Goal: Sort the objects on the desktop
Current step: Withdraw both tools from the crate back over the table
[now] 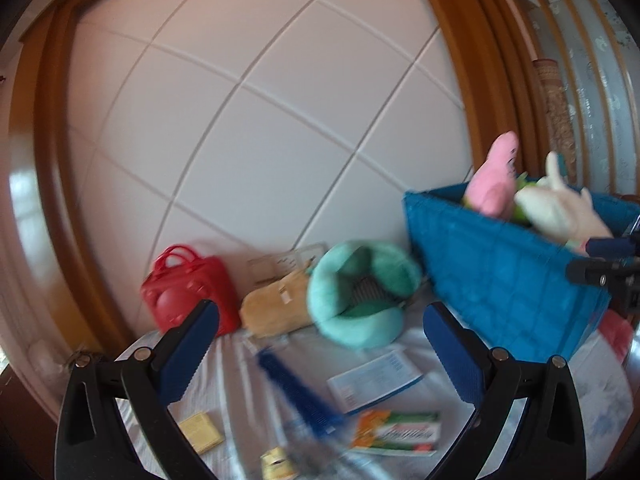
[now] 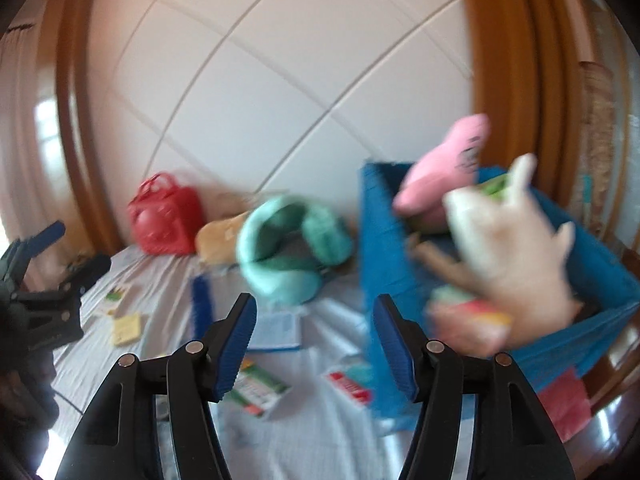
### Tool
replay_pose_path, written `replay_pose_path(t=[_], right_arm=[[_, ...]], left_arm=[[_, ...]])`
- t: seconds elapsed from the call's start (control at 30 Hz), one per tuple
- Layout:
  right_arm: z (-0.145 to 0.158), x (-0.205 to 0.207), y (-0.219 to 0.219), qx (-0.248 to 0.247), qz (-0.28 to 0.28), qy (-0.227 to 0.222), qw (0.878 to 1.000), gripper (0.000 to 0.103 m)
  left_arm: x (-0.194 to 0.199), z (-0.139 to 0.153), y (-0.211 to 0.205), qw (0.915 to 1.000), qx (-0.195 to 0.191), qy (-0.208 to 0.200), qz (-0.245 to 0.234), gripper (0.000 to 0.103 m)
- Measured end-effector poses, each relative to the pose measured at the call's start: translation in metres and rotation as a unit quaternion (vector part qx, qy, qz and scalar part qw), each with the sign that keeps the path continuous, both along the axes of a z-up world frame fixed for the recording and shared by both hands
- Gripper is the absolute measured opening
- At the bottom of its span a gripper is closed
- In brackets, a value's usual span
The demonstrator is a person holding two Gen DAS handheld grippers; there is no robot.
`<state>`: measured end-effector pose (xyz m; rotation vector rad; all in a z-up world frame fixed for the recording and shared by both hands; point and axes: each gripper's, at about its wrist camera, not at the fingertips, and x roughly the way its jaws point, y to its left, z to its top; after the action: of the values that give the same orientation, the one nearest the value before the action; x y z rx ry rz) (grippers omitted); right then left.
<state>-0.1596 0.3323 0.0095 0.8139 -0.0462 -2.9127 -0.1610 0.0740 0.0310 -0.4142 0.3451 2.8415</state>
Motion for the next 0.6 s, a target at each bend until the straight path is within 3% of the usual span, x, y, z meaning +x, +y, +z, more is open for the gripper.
replay_pose_path(t=[0.13, 0.2, 0.27, 0.33, 0.43, 0.6], right_arm=[[-0.032, -0.009, -0.052, -0.007, 0.045, -0.034, 0.998, 0.062], [-0.052, -0.016, -0.076, -0.009, 0.076, -0.051, 0.996, 0.069], [-0.078, -0.025, -0.098, -0.001, 0.113, -0.073, 0.991, 0.083], [-0.108, -0.036, -0.116, 0.016, 0.148, -0.108, 0.983, 0.084], [-0.154, -0.062, -0.127, 0.045, 0.177, -0.161, 0.970, 0.084], [-0.214, -0.109, -0.119, 0.050, 0.200, -0.224, 0.953, 0.089]], left_arm=[[-0.006, -0.014, -0.045, 0.9997, -0.007, -0.014, 0.021, 0.103], [-0.010, -0.021, -0.064, 0.9993, -0.008, -0.021, 0.030, 0.103], [-0.014, -0.027, -0.078, 0.9987, -0.008, -0.027, 0.042, 0.103], [-0.018, -0.033, -0.089, 0.9983, -0.003, -0.034, 0.047, 0.103], [-0.020, -0.044, -0.099, 0.9977, -0.003, -0.037, 0.058, 0.103], [-0.032, -0.065, -0.102, 0.9950, 0.005, -0.062, 0.078, 0.103]])
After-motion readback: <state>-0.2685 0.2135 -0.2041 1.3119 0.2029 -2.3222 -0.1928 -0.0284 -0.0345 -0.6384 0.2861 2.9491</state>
